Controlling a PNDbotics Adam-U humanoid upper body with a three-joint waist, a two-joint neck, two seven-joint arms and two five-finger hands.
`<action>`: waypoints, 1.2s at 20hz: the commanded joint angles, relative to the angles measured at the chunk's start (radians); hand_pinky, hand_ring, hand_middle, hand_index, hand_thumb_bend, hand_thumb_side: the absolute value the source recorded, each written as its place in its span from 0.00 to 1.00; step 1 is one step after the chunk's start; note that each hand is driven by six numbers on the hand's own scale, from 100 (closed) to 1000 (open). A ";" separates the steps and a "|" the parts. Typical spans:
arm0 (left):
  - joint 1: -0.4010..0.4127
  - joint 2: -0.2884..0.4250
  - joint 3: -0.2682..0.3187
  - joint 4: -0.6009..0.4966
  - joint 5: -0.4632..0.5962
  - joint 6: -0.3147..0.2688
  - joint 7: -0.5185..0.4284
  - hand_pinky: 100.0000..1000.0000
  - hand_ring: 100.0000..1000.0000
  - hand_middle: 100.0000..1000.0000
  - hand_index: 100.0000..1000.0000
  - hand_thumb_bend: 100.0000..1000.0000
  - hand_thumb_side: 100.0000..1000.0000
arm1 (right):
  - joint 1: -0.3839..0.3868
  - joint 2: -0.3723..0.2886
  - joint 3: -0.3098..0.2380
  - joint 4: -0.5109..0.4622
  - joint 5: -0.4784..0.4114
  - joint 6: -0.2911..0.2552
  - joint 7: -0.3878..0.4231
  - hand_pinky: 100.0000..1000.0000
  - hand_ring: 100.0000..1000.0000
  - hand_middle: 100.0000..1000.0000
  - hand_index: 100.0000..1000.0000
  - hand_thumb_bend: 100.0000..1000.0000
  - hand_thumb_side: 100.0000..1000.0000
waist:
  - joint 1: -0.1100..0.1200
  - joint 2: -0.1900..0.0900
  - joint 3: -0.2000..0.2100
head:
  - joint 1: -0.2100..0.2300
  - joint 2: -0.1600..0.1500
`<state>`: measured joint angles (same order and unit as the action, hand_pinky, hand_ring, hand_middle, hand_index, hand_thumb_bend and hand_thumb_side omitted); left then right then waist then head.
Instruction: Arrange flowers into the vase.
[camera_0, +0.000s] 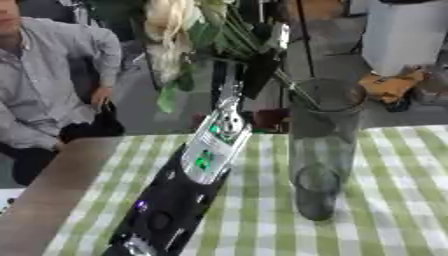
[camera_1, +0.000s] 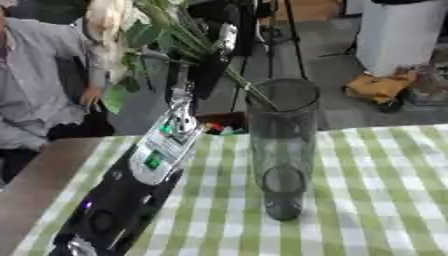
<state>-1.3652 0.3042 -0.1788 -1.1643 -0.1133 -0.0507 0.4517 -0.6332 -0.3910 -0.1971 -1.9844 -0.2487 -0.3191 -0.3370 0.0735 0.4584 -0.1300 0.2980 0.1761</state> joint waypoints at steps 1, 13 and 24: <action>-0.041 0.018 -0.008 -0.012 -0.024 0.007 -0.031 0.21 0.51 0.45 0.57 0.21 0.69 | -0.007 -0.015 -0.007 -0.016 -0.001 0.000 -0.003 0.72 0.80 0.80 0.82 0.00 1.00 | -0.001 -0.033 -0.002 | 0.002 -0.009; -0.045 0.020 -0.024 0.003 -0.104 0.095 -0.164 0.29 0.63 0.55 0.68 0.14 0.71 | 0.002 -0.018 -0.010 -0.016 0.002 0.003 -0.008 0.72 0.80 0.80 0.82 0.00 1.00 | 0.029 -0.042 -0.007 | 0.004 -0.004; -0.045 0.046 -0.026 -0.001 -0.119 0.159 -0.240 0.44 0.73 0.66 0.82 0.01 0.55 | 0.014 -0.020 -0.009 -0.016 0.005 0.006 -0.010 0.72 0.80 0.79 0.82 0.00 1.00 | 0.039 -0.063 0.011 | -0.010 0.013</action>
<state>-1.3836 0.3192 -0.2063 -1.1540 -0.2246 0.1019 0.2246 -0.6133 -0.3913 -0.1978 -1.9844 -0.2475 -0.3153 -0.3444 0.1182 0.4287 -0.1195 0.2915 0.1844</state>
